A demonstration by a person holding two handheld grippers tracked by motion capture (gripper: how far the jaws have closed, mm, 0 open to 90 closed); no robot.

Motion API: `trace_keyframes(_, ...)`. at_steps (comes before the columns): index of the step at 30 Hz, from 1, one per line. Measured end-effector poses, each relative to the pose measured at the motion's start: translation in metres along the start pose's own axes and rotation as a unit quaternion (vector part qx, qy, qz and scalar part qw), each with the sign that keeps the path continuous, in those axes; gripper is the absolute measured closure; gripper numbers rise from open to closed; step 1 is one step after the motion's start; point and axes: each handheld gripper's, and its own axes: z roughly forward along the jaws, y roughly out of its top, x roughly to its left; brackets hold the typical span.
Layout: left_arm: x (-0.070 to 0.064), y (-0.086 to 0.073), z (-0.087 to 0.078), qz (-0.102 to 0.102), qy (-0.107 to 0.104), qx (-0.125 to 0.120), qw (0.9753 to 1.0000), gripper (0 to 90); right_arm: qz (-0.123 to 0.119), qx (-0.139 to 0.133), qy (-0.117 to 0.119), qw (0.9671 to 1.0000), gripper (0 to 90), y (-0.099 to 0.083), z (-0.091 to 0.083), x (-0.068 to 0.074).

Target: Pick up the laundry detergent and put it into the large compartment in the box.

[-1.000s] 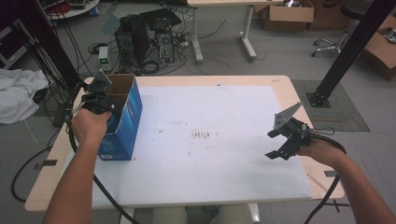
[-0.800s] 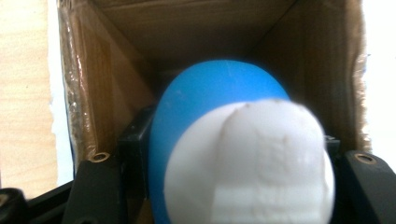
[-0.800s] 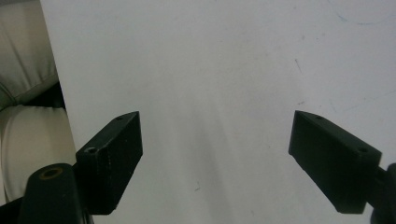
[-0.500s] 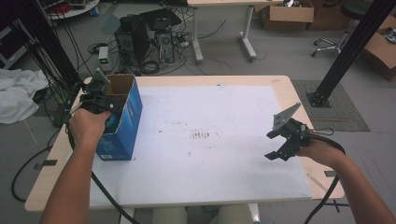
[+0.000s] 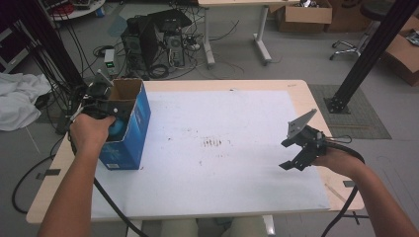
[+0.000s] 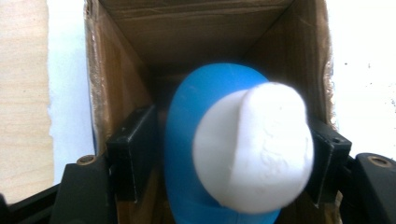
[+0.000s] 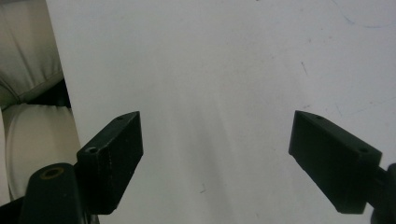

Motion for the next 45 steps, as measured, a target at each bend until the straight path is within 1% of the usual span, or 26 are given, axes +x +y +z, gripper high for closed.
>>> trace_keyframes(4, -0.001, 0.0, -0.004, 0.002, -0.004, -0.004, 1.0, 31.0, 0.002, 0.0, 0.0, 1.0, 17.5, 0.0, 0.0, 0.001)
trace_keyframes(6, -0.001, 0.0, -0.007, 0.006, -0.001, -0.005, 1.0, 31.0, -0.003, -0.001, 0.0, 1.0, 17.4, 0.0, 0.0, 0.002)
trace_keyframes(11, -0.002, 0.0, -0.014, 0.014, 0.001, -0.01, 0.9999, 31.1, -0.002, -0.002, -0.002, 1.0, 17.5, 0.0, -0.003, 0.003)
trace_keyframes(13, -0.002, 0.0, -0.017, 0.014, 0.003, -0.011, 0.9998, 31.1, -0.001, -0.002, -0.003, 1.0, 17.4, 0.0, -0.004, 0.003)
trace_keyframes(16, -0.004, 0.001, -0.025, 0.02, 0.004, -0.014, 0.9997, 31.1, -0.002, -0.003, -0.003, 1.0, 17.4, -0.001, -0.004, 0.004)
trace_keyframes(17, -0.004, 0.001, -0.025, 0.02, 0.004, -0.014, 0.9997, 31.1, -0.002, -0.003, -0.003, 1.0, 17.4, -0.001, -0.004, 0.004)
trace_keyframes(18, -0.004, 0.002, -0.029, 0.024, 0.007, -0.017, 0.9995, 31.1, -0.002, -0.002, -0.004, 1.0, 17.4, -0.001, -0.005, 0.004)
trace_keyframes(20, -0.005, 0.003, -0.032, 0.024, 0.007, -0.019, 0.9995, 31.0, -0.002, -0.002, -0.003, 1.0, 17.5, -0.001, -0.005, 0.005)
trace_keyframes(21, -0.006, 0.004, -0.037, 0.029, 0.007, -0.023, 0.9993, 31.0, -0.003, -0.002, -0.004, 1.0, 17.4, -0.001, -0.005, 0.005)
trace_keyframes(22, -0.006, 0.004, -0.037, 0.029, 0.007, -0.023, 0.9993, 30.9, -0.003, -0.002, -0.004, 1.0, 17.4, -0.001, -0.005, 0.005)
trace_keyframes(26, -0.01, 0.006, -0.046, 0.039, 0.01, -0.026, 0.9988, 30.1, -0.002, -0.003, -0.004, 1.0, 17.4, 0.0, -0.005, 0.005)
trace_keyframes(27, -0.013, 0.007, -0.049, 0.045, 0.008, -0.027, 0.9986, 29.2, -0.004, -0.003, -0.003, 1.0, 17.4, 0.001, -0.005, 0.005)
trace_keyframes(28, -0.013, 0.007, -0.049, 0.045, 0.008, -0.027, 0.9986, 29.1, -0.005, -0.003, -0.003, 1.0, 17.4, 0.001, -0.005, 0.005)
trace_keyframes(30, -0.017, 0.008, -0.053, 0.054, 0.008, -0.028, 0.9981, 29.1, -0.005, -0.004, -0.003, 1.0, 17.4, 0.002, -0.005, 0.005)
trace_keyframes(31, -0.019, 0.009, -0.055, 0.055, 0.005, -0.032, 0.998, 28.5, -0.003, -0.003, -0.003, 1.0, 17.4, 0.002, -0.005, 0.006)
trace_keyframes(32, -0.022, 0.009, -0.057, 0.062, 0.003, -0.033, 0.9976, 28.5, -0.004, -0.003, -0.003, 1.0, 17.4, 0.003, -0.005, 0.006)
trace_keyframes(34, -0.023, 0.01, -0.058, 0.063, 0.002, -0.034, 0.9974, 27.8, -0.006, -0.003, -0.003, 1.0, 17.4, 0.003, -0.005, 0.006)
trace_keyframes(38, -0.032, 0.012, -0.063, 0.078, -0.008, -0.038, 0.9962, 27.4, -0.003, -0.001, -0.002, 1.0, 17.4, 0.003, -0.005, 0.006)
trace_keyframes(41, -0.037, 0.013, -0.065, 0.085, -0.018, -0.033, 0.9957, 27.0, -0.004, -0.002, -0.002, 1.0, 17.4, 0.004, -0.006, 0.007)
trace_keyframes(45, -0.044, 0.013, -0.067, 0.098, -0.025, -0.029, 0.9944, 25.3, -0.004, 0.001, -0.002, 1.0, 17.4, 0.003, -0.006, 0.006)
